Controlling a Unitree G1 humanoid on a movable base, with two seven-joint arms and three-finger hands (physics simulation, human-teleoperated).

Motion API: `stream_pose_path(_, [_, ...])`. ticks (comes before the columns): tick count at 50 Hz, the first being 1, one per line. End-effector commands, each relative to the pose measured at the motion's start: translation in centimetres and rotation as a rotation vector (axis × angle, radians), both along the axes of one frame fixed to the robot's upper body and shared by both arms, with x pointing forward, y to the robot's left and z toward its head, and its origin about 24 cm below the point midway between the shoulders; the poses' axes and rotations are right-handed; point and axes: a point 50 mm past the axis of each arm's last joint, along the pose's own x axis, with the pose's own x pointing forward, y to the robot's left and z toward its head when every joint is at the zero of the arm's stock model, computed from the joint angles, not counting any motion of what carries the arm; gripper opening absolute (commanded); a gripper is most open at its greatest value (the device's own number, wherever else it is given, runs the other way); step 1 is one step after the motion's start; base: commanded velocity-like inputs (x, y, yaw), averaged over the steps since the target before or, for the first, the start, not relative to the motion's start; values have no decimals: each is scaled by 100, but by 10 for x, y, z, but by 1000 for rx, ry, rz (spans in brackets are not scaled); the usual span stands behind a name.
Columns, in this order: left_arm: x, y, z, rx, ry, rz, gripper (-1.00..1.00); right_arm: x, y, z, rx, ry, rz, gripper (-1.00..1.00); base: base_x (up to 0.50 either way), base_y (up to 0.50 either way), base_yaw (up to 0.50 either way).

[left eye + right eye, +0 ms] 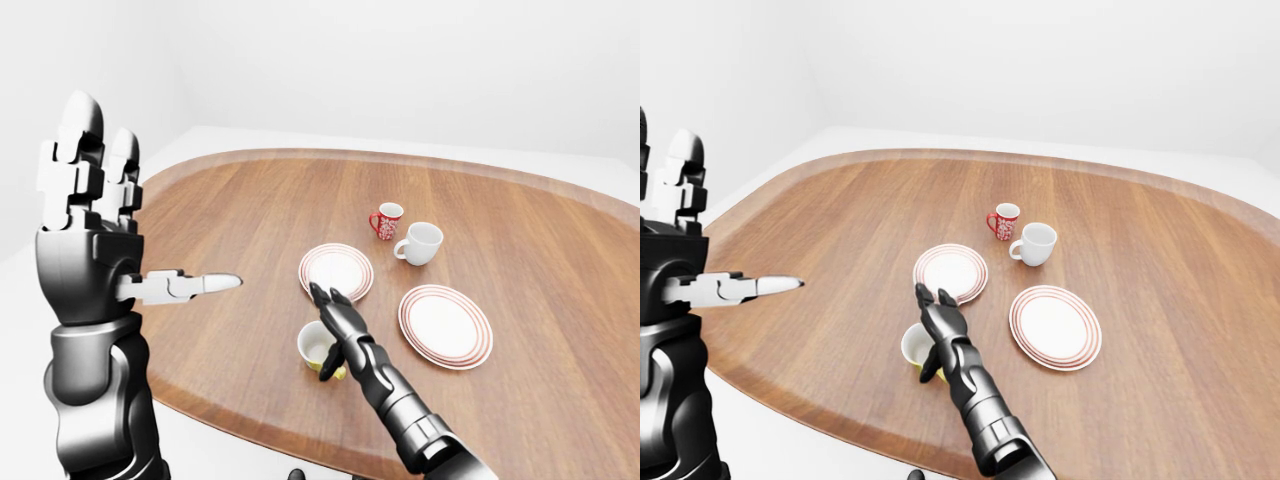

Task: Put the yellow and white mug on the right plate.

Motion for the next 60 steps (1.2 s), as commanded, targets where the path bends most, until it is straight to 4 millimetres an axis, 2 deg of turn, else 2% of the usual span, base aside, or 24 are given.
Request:
stream_pose_path(1, [0, -1, -1, 1, 5, -2, 91, -2, -1, -6, -4, 10, -2, 100, 0, 0, 0])
stream_pose_path(17, [1, 0, 0, 2, 4, 0, 91, -2, 1, -4, 45, 50, -8, 100, 0, 0, 0])
stream_pose_path(28, [0, 0, 1, 2, -6, 0, 91, -6, -2, -20, 22, 62, -14, 100, 0, 0, 0])
stream_pose_path(47, [1, 0, 0, 1, 0, 1, 91, -8, -5, -28, 3, 76, -21, 99, 0, 0, 0])
stream_pose_path(48, [1, 0, 1, 2, -1, 0, 91, -7, -5, -28, 5, 72, -26, -33, 0, 0, 0])
stream_pose_path(49, [1, 0, 1, 2, -1, 1, 91, -7, -5, -28, 5, 70, -25, -100, 0, 0, 0])
stream_pose_path(60, [2, 0, -2, 1, 10, -1, 91, -5, -6, -24, 6, 59, -31, -100, 0, 0, 0])
